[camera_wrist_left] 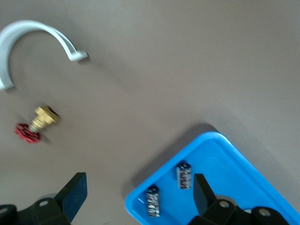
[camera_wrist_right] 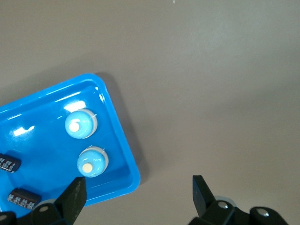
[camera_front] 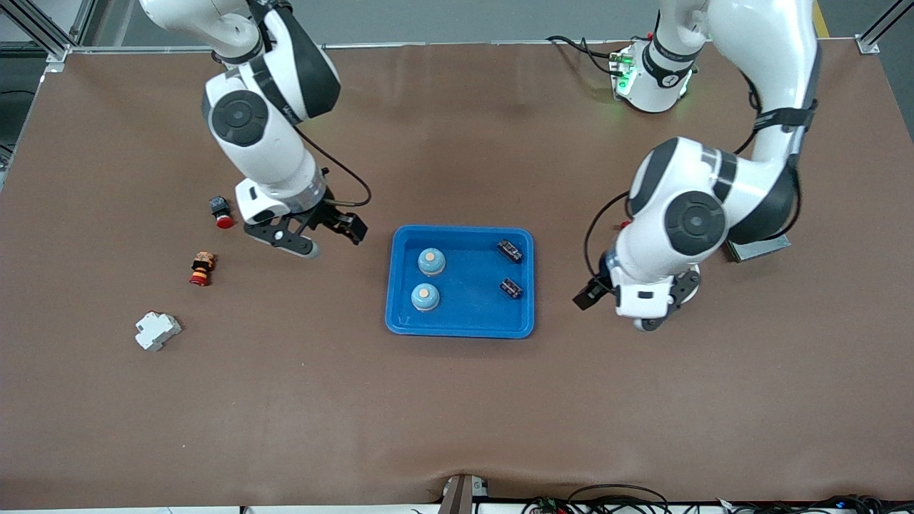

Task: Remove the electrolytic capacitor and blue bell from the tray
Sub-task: 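Move both grippers from the rest pose toward the blue tray, then lower the right gripper onto a bell while the left gripper lowers onto a capacitor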

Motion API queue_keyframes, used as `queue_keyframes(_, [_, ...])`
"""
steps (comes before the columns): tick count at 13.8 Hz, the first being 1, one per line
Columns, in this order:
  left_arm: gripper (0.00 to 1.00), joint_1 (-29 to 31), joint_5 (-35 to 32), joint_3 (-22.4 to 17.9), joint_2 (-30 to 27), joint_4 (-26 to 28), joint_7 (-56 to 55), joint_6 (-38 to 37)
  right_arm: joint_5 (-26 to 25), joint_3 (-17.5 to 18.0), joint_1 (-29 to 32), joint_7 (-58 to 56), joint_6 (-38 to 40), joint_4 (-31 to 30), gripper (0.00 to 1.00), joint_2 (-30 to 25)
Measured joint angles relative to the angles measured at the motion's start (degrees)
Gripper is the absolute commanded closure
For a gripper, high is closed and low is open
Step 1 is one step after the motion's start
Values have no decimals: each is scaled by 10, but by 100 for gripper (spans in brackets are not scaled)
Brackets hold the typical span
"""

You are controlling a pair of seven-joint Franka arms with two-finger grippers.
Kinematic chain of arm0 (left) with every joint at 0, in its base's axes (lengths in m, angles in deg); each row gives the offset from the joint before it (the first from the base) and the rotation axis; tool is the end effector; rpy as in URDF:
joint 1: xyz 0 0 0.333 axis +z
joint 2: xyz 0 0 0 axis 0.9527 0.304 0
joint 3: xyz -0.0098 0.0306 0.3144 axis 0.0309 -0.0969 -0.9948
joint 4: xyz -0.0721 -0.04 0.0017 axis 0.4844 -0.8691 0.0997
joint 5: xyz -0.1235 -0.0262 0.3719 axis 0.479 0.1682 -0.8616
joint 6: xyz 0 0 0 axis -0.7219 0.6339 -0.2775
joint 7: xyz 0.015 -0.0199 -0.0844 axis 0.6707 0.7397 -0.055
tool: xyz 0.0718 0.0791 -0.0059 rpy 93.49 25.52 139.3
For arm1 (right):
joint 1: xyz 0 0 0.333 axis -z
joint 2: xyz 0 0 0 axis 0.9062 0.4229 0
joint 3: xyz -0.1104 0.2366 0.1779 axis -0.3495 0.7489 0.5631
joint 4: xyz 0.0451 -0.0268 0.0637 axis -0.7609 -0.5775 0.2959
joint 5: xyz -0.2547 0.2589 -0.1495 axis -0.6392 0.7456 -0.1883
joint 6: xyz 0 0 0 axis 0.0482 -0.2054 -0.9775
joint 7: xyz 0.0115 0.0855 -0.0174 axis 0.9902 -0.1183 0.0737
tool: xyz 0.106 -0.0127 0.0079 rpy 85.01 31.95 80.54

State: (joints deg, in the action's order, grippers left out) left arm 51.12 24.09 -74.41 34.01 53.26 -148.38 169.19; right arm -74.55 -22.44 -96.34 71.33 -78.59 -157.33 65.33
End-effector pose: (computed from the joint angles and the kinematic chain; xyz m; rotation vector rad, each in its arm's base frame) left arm 0.6242 -0.2907 0.3895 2.9118 1.1661 -0.1538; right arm 0.5189 0.3021 0.4098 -3.0245 0.6034 0.0103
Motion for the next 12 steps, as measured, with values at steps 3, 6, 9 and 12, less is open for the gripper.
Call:
queue_keyframes(3, [0,-36,0,0,30,0,-53,33,0,0,-21,15,-17,2,0,27])
queue_keyframes(6, [0,-61,0,0,68,0,-97,59,0,0,-35,38,-28,14,0,42])
queue_keyframes(9, [0,-72,0,0,107,0,-122,93,0,0,-55,69,-57,21,0,61])
queue_keyframes(12, [0,-73,0,0,124,-2,-137,110,0,-2,-56,76,-68,59,0,105])
